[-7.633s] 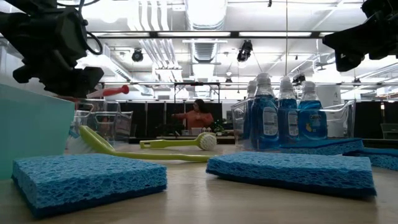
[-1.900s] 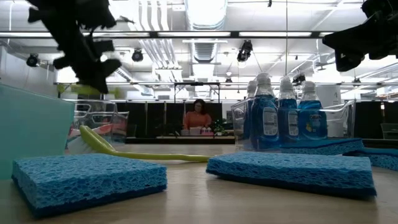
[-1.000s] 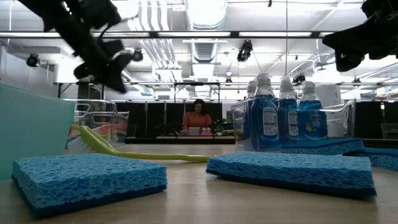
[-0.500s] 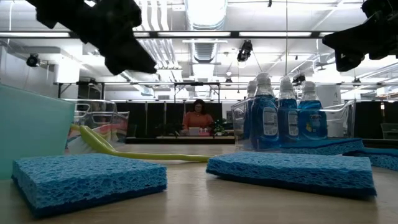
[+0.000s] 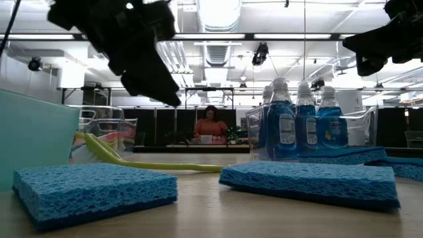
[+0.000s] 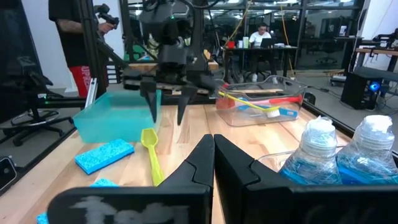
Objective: Pick & Place Kitchen Sink Supplies
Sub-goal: Put the light green dish brush into the left transparent bin
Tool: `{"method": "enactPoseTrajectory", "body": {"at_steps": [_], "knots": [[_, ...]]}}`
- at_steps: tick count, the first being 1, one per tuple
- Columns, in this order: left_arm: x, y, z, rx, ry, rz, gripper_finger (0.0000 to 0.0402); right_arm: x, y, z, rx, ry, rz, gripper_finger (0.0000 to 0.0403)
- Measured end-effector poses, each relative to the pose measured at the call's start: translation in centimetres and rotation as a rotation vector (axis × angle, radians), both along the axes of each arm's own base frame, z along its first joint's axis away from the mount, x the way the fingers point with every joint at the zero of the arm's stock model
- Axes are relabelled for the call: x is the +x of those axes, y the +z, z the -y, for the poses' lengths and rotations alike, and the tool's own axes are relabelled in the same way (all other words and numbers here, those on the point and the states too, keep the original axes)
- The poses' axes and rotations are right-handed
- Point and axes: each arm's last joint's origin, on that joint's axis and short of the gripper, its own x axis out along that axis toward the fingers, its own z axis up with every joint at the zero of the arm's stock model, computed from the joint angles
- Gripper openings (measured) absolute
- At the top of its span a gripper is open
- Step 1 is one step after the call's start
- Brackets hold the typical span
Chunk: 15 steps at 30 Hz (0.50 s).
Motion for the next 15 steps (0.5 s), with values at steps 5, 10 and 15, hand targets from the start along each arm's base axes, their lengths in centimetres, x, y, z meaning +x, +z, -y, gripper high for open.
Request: {"method": "enactPoseTrajectory", "body": {"at_steps": [5,10,15], "knots": [[1.8,-0.5,0.6,0.041,0.003,-0.157,0.0205,0.0,0.0,0.0,0.001,0.000,0.000,0.0008],[3.7,-1.3,1.4,0.020,-0.030,-0.260,0.0204,0.0,0.0,0.0,0.001,0.000,0.001,0.0008],[5.0,-2.1,2.0,0.027,-0.052,-0.305,0.0204,0.0,0.0,0.0,0.000,0.000,0.001,0.0008]]}}
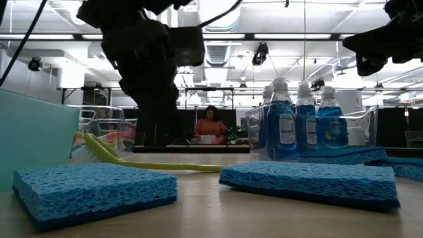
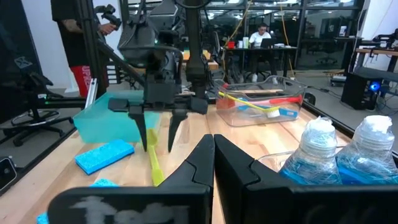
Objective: Pick & Place Kitchen Sink Supplies
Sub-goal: Put the light green dish brush into the left transparent bin
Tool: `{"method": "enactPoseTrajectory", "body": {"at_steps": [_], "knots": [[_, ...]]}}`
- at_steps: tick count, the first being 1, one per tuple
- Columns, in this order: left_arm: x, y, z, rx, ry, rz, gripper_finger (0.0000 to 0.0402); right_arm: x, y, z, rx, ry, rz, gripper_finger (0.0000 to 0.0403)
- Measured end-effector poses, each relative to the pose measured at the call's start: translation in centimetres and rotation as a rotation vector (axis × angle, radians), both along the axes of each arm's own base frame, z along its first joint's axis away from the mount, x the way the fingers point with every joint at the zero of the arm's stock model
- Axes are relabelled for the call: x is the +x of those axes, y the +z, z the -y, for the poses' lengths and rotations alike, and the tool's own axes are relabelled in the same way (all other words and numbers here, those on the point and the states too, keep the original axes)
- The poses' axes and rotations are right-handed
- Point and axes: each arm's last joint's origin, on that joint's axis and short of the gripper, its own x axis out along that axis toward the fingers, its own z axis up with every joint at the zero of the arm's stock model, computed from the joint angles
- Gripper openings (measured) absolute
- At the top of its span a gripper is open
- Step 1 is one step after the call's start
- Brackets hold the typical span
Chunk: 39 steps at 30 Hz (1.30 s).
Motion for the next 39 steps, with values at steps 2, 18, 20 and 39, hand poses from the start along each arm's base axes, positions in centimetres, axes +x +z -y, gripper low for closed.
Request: {"method": "enactPoseTrajectory", "body": {"at_steps": [2,18,20,39], "knots": [[0.3,-0.3,0.1,0.005,-0.001,-0.029,0.0204,0.0,0.0,0.0,0.000,0.000,0.000,0.0008],[0.7,-2.8,0.6,0.116,-0.056,-0.138,0.0168,0.0,0.0,0.0,-0.001,0.000,-0.001,0.0008],[0.6,-2.8,0.5,0.131,-0.068,-0.146,0.0141,0.0,0.0,0.0,0.000,0.000,0.000,0.0008],[0.5,-2.3,-2.9,0.307,-0.128,-0.198,0.0052,0.0,0.0,0.0,-0.001,0.000,0.000,0.0008]]}}
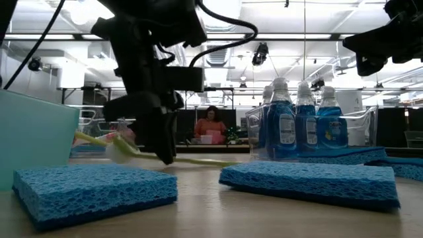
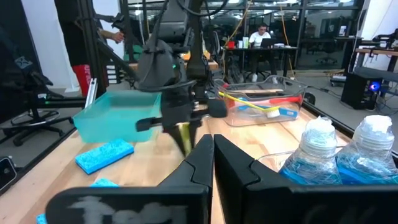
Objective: Pick & Place Kitchen Sink Supplies
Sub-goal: Put the light green dish brush into the left transparent bin
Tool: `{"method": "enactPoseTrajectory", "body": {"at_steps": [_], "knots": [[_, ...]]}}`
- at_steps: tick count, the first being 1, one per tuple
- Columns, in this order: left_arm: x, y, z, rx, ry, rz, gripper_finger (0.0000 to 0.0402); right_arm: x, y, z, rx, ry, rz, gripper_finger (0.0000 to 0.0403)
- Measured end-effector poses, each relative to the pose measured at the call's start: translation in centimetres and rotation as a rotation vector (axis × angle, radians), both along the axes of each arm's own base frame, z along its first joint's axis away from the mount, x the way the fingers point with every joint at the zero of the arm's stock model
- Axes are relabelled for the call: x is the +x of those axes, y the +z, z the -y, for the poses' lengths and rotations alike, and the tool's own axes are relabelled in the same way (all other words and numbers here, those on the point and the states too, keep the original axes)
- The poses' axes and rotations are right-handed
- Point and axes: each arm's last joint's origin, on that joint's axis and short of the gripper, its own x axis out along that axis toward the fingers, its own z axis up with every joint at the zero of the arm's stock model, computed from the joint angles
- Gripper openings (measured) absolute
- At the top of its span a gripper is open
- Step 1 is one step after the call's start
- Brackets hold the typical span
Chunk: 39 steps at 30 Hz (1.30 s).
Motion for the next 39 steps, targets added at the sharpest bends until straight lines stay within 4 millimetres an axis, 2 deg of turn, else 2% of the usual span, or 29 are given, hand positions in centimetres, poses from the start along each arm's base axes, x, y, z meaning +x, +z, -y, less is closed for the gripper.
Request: {"method": "enactPoseTrajectory", "body": {"at_steps": [7,11,19,23,27,30,35,39], "knots": [[-1.4,2.8,-2.0,0.159,0.060,-0.003,0.0036,0.0,0.0,0.0,0.001,0.000,0.000,0.0008],[-3.0,5.7,-3.0,0.290,0.102,0.033,0.0050,0.0,0.0,0.0,0.002,0.000,0.000,0.0008],[-8.3,11.8,-4.6,0.581,0.277,0.119,0.0040,0.0,0.0,0.0,0.002,0.000,0.000,0.0008],[-11.6,13.5,-5.5,0.648,0.421,0.238,0.0044,0.0,0.0,0.0,0.001,0.000,0.000,0.0008],[-14.8,13.8,-6.4,0.629,0.654,0.426,0.0054,0.0,0.0,0.0,0.001,0.000,0.000,0.0008],[-17.0,13.0,-6.8,0.578,0.785,0.535,0.0053,0.0,0.0,0.0,0.000,0.000,0.000,0.0008],[-19.7,10.6,-7.5,0.479,0.960,0.648,0.0046,0.0,0.0,0.0,0.001,0.000,0.000,0.0008],[-21.1,8.2,-8.1,0.369,1.068,0.641,0.0052,0.0,0.0,0.0,0.000,0.000,0.000,0.0008]]}}
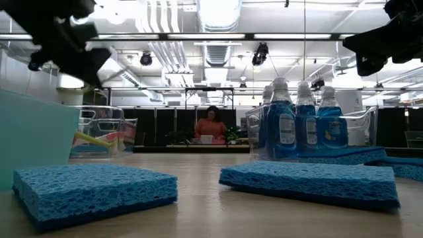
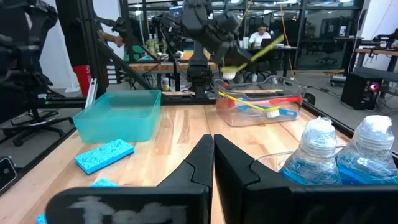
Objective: Pick & Place Kitchen Sink Supplies
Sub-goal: Put the light green dish brush into the left transparent bin
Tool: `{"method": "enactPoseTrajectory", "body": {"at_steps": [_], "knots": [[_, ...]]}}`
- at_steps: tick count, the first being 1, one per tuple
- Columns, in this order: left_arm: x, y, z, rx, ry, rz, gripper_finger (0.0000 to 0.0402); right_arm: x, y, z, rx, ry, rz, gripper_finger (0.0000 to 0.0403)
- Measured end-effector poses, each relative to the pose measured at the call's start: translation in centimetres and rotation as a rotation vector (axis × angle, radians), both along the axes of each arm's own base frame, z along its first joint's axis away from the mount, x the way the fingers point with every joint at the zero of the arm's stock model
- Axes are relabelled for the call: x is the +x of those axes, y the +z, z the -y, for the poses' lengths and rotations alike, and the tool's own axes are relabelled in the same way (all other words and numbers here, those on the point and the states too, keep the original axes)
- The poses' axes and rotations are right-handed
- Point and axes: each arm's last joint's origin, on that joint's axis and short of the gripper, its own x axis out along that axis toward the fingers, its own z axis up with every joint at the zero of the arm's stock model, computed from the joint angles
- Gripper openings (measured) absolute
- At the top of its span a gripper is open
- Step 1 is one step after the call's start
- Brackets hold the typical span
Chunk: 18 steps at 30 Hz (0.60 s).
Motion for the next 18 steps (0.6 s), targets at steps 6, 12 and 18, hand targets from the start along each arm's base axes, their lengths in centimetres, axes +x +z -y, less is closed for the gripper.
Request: {"method": "enactPoseTrajectory", "body": {"at_steps": [6,12,18], "knots": [[-0.9,-2.6,-1.0,-0.174,0.064,0.003,0.0052,0.0,0.0,0.0,0.001,0.000,0.000,0.0008],[-0.8,-3.5,-2.0,-0.237,0.070,-0.019,0.0058,0.0,0.0,0.0,0.000,0.000,0.000,0.0008],[-0.3,-3.7,-2.5,-0.210,0.050,-0.002,0.0071,0.0,0.0,0.0,0.001,0.000,0.000,0.0008]]}}
